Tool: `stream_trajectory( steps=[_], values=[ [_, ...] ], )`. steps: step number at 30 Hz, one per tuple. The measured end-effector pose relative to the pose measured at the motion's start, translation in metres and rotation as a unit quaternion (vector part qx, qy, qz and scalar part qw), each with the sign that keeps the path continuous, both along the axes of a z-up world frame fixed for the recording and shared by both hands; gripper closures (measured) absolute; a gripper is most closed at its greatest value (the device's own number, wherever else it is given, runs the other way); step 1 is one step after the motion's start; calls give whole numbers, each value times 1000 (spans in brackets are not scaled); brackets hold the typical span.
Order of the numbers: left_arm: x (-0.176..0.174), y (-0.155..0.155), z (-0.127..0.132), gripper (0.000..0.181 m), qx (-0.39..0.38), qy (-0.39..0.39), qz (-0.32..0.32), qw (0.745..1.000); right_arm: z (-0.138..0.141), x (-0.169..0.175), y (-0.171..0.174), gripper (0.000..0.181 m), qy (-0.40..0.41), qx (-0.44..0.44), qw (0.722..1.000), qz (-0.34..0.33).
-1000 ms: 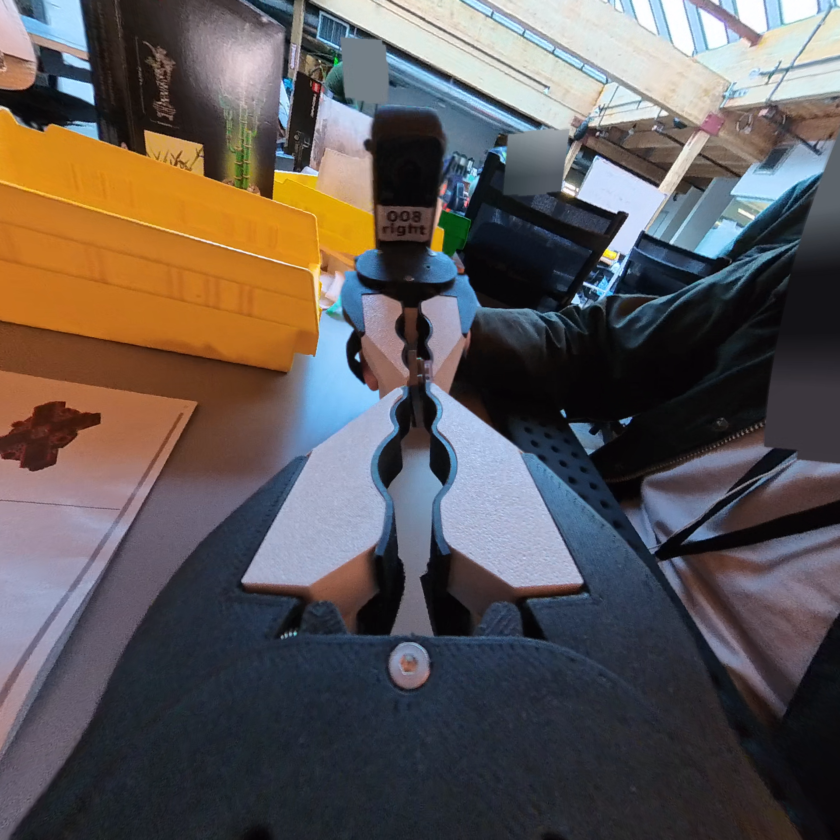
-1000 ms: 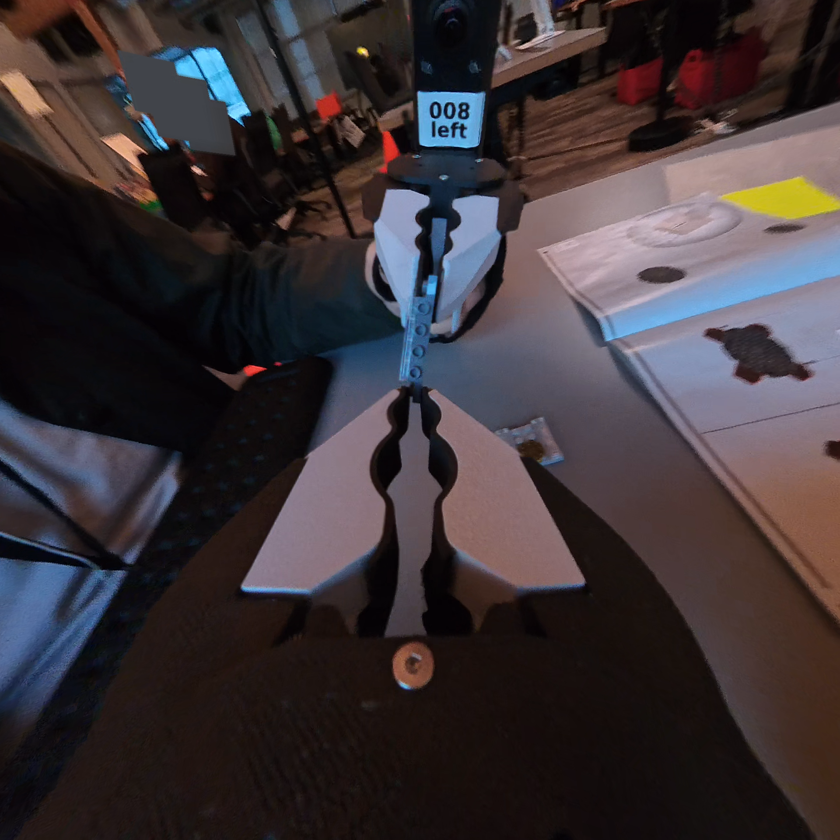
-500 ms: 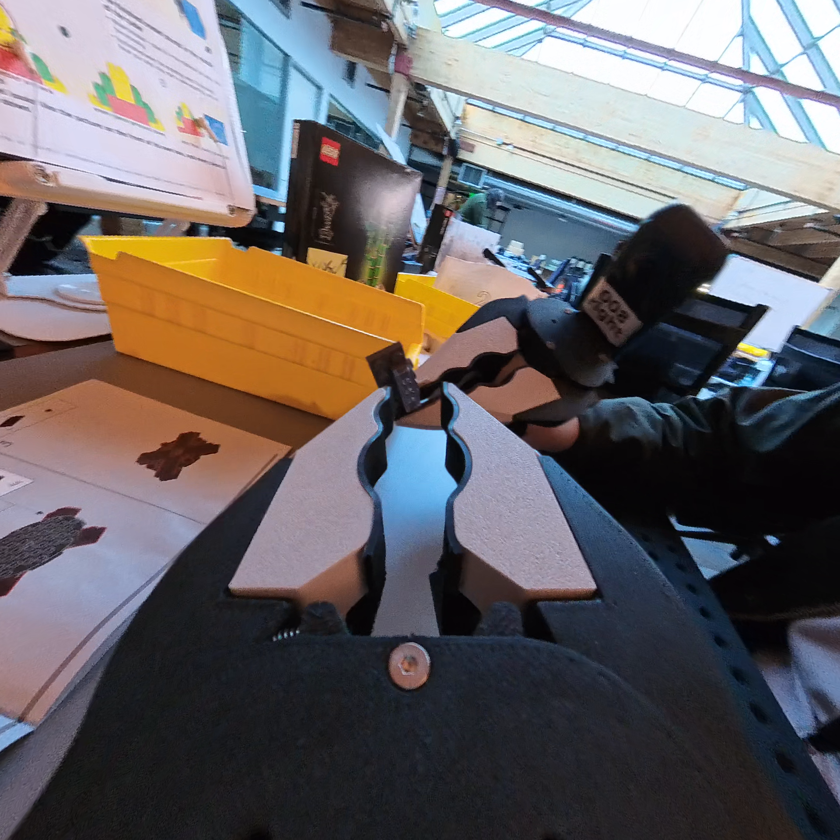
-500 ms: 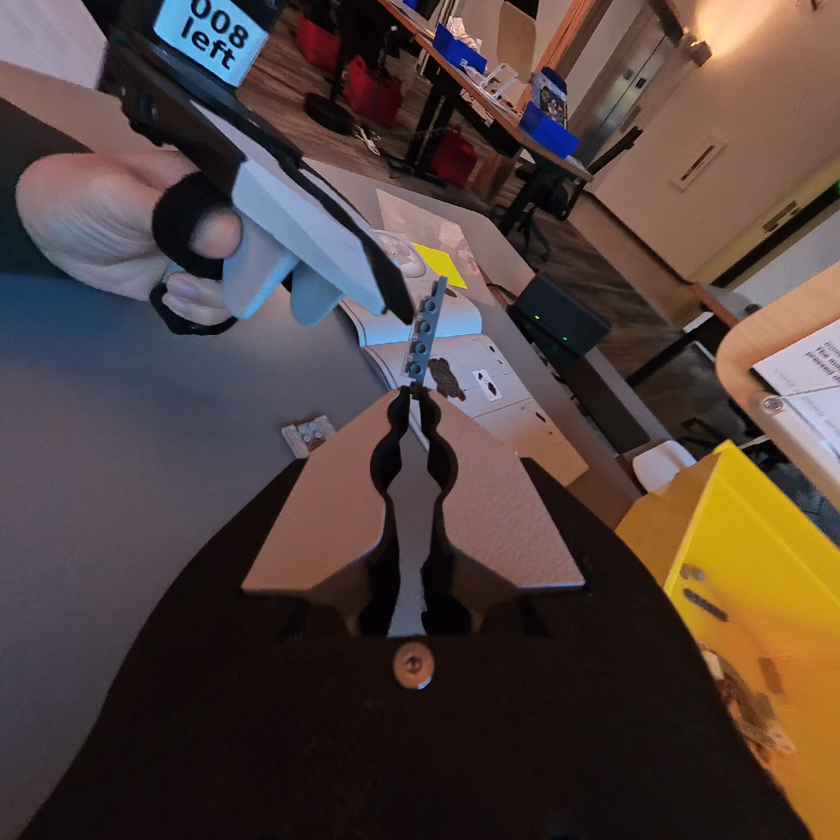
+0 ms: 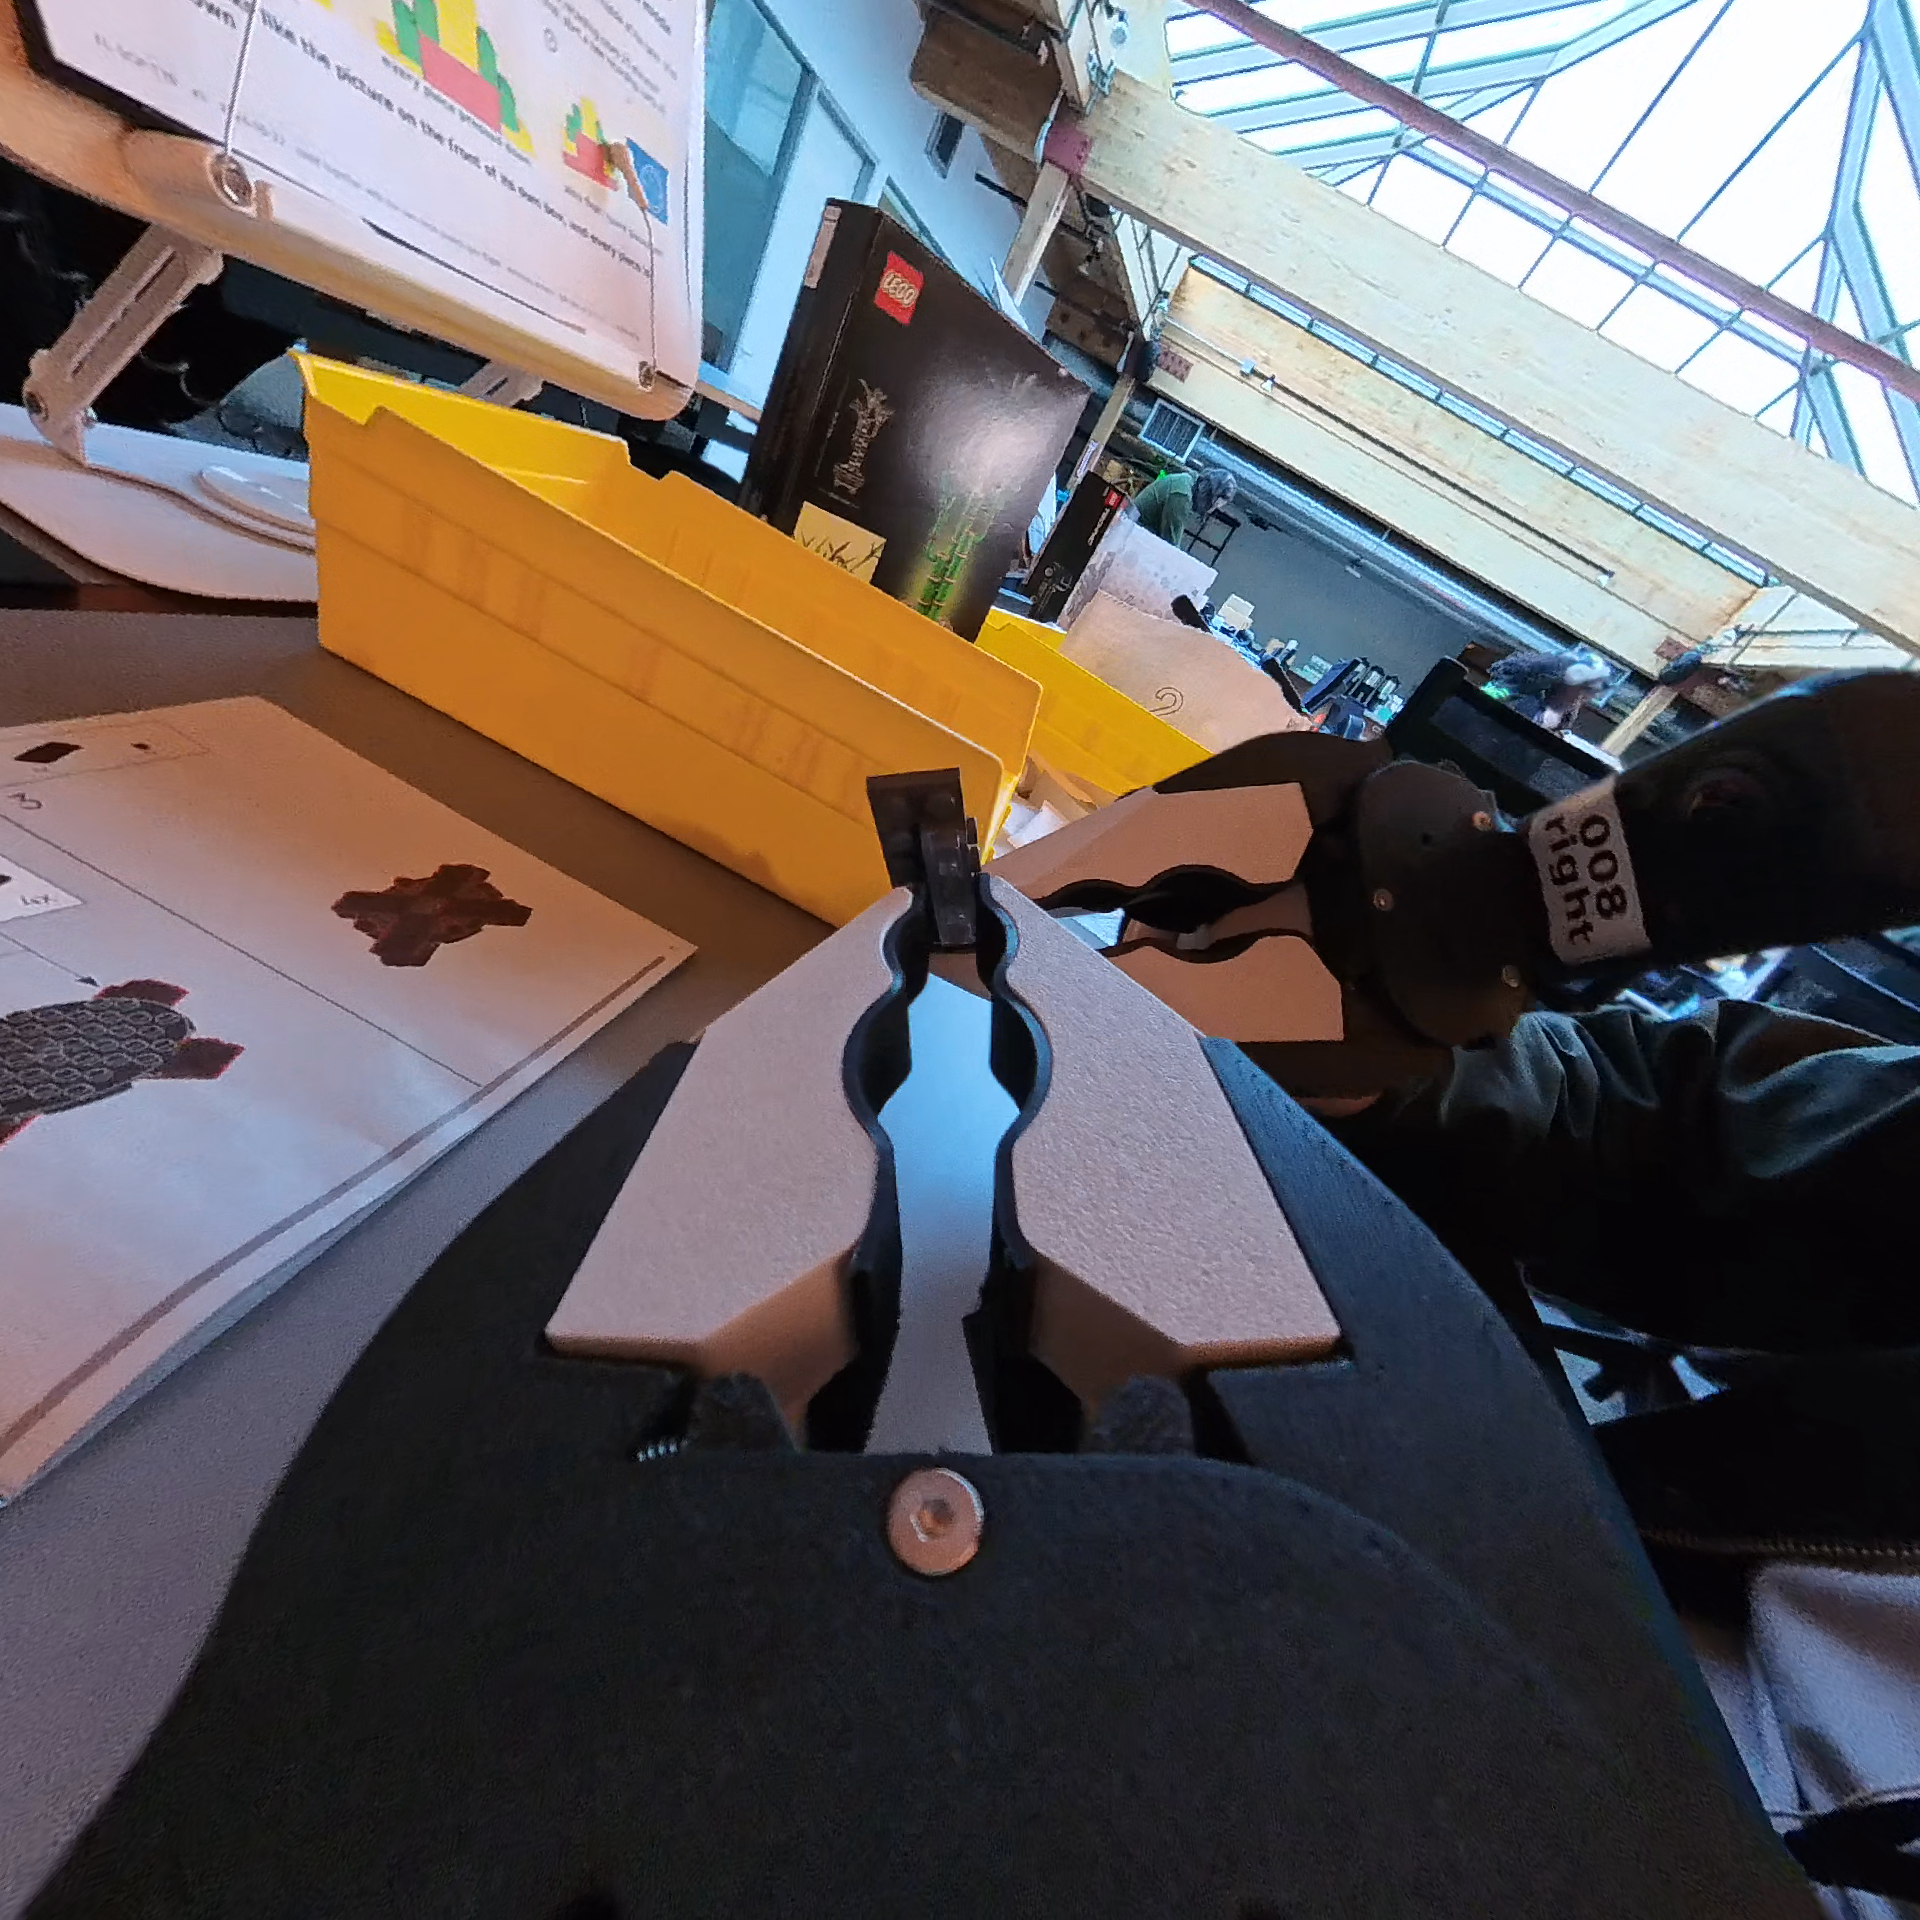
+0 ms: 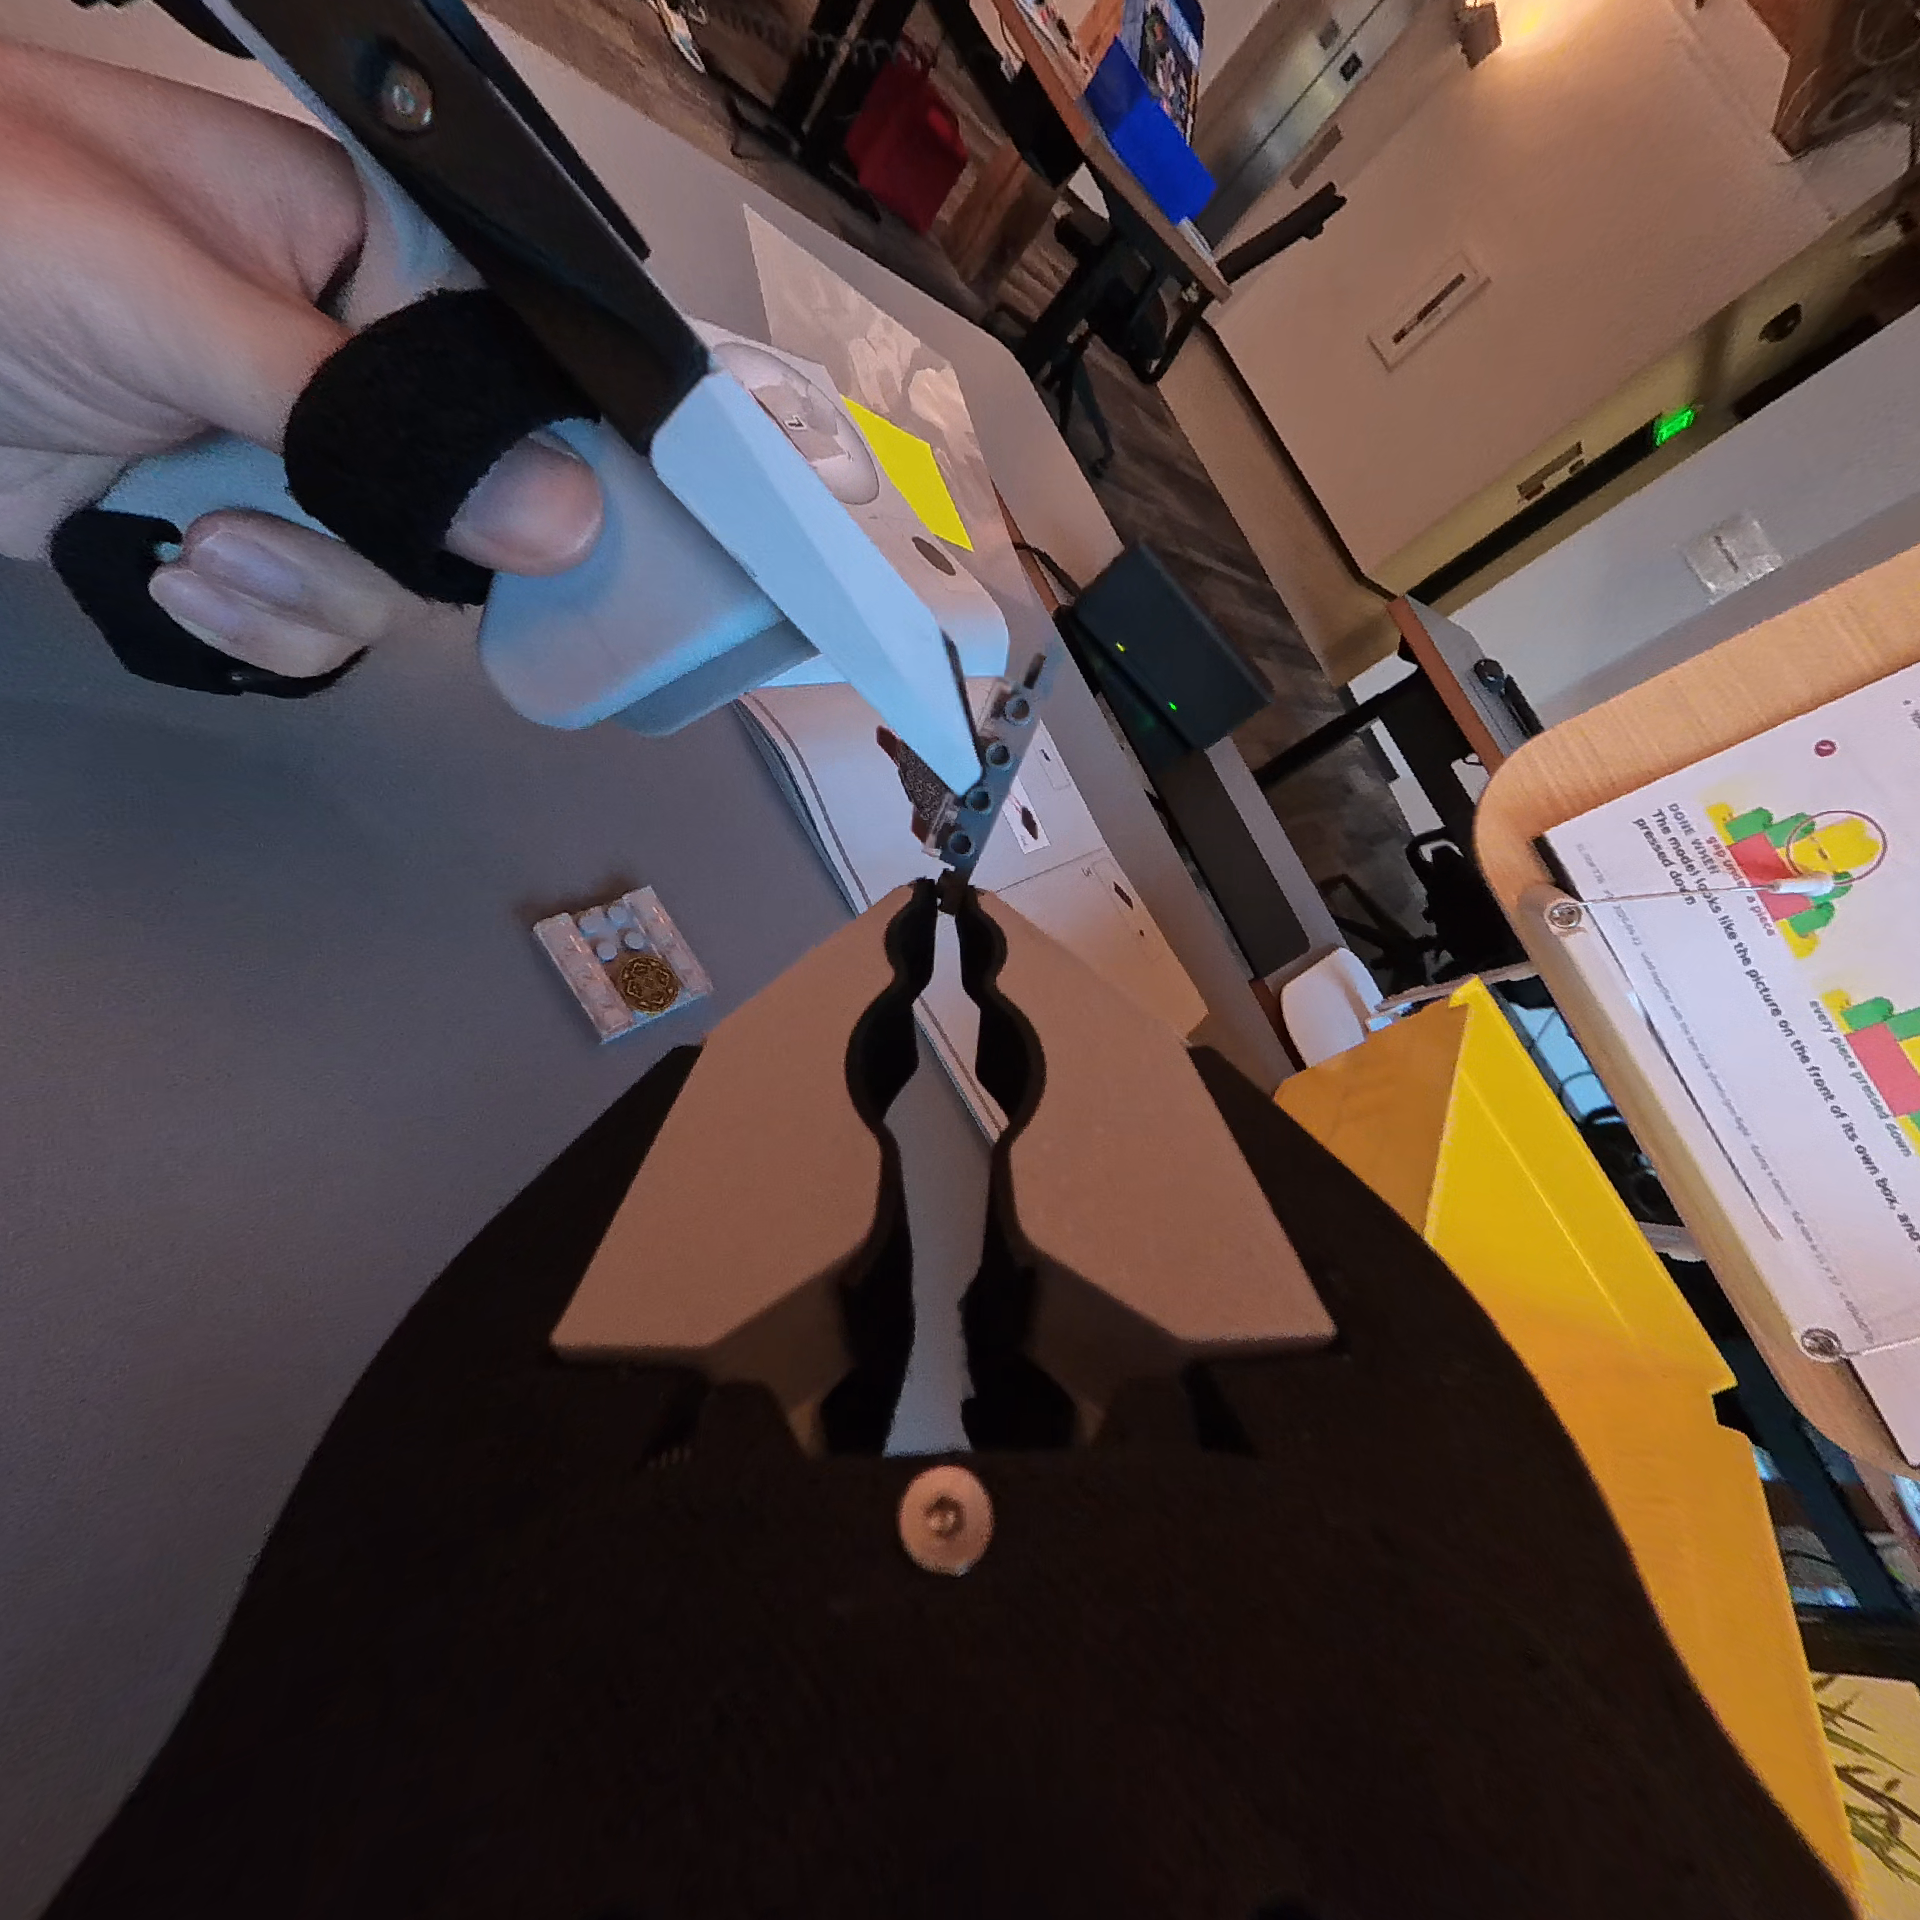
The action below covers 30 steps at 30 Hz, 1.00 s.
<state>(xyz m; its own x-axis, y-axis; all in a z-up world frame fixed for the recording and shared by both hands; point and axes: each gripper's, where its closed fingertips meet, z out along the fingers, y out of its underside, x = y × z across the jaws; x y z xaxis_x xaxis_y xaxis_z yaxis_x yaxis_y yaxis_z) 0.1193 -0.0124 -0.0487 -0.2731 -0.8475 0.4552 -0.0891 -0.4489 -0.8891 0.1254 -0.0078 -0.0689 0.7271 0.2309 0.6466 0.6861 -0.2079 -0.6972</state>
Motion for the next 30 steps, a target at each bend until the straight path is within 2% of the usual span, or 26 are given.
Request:
stream_trajectory(
  steps=[4, 10, 15, 26, 27, 29, 30],
  values=[
    [1, 1, -3, 176, -4, 10, 3, 1000, -6, -3, 1, 179, -38, -7, 999, -5],
    [1, -2, -4, 176, -14, 31, -29, 999, -7, -4, -4, 180, 9, -31, 999, 15],
    [-2, -4, -4, 176, -17, 37, -58, 997, -6, -5, -7, 179, 82, -53, 994, 39],
    [-4, -7, -7, 176, -25, 49, -87, 995, -3, 3, -9, 179, 91, -52, 994, 42],
    [-4, -6, -5, 176, -24, 47, -85, 995, -2, 6, -9, 181, 90, -51, 994, 36],
    [-9, 4, 2, 177, -33, 32, -71, 996, -1, 34, -8, 181, 80, -43, 996, -6],
    [-12, 11, 7, 177, -41, 24, -64, 997, 1, 39, -10, 181, 116, -43, 992, -4]
  ],
)
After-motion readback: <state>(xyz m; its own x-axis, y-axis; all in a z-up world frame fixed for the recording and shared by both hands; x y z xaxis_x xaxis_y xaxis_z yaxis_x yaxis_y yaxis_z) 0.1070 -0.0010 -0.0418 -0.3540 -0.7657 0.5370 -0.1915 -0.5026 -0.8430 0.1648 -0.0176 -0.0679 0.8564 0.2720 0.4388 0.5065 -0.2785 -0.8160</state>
